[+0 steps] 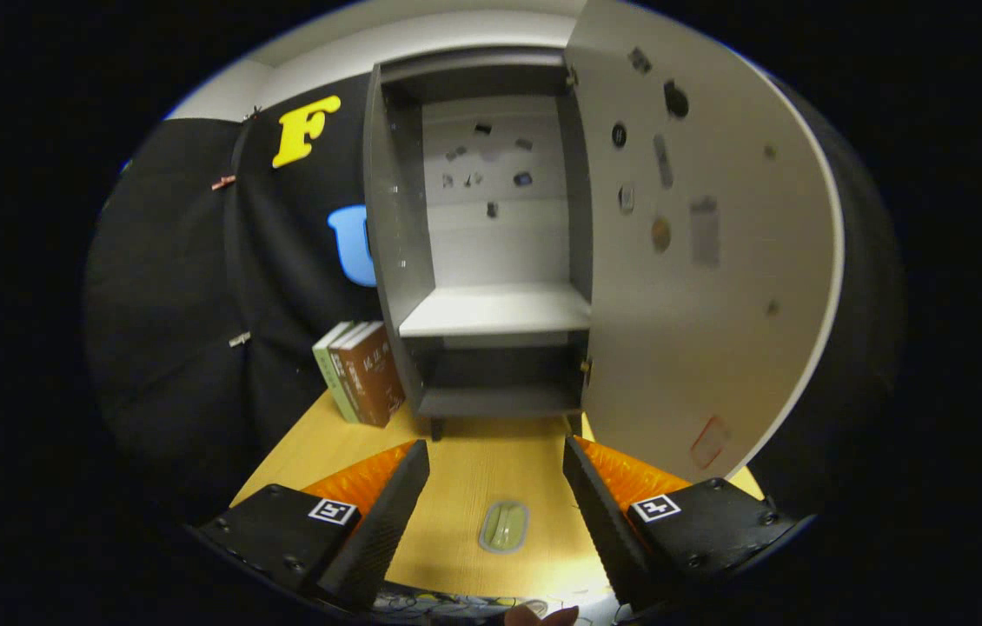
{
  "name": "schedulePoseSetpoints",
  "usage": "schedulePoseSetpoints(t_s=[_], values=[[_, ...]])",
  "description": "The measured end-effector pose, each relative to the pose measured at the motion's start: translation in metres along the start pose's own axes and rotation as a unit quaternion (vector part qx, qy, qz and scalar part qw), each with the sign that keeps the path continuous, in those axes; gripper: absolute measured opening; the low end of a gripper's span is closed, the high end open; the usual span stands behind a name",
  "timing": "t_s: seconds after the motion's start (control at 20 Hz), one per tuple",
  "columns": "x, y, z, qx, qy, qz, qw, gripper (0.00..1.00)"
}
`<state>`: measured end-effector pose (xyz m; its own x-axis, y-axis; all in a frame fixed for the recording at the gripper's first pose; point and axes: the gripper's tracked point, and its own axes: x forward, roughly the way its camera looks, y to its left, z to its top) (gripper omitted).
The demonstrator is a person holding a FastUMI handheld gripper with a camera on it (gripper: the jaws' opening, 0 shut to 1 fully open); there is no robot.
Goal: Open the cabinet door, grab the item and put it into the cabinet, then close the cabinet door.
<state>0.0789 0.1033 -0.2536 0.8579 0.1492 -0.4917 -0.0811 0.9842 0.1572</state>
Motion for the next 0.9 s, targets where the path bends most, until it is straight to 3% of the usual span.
schedulePoseSetpoints(t_s=[0.4, 0.9], values=[[0.098, -0.019, -0.121, 0.029, 0.13, -0.033, 0.99, 0.99], [0.162, -0.028, -0.192, 0.039, 0.196, -0.036, 0.979, 0.99]])
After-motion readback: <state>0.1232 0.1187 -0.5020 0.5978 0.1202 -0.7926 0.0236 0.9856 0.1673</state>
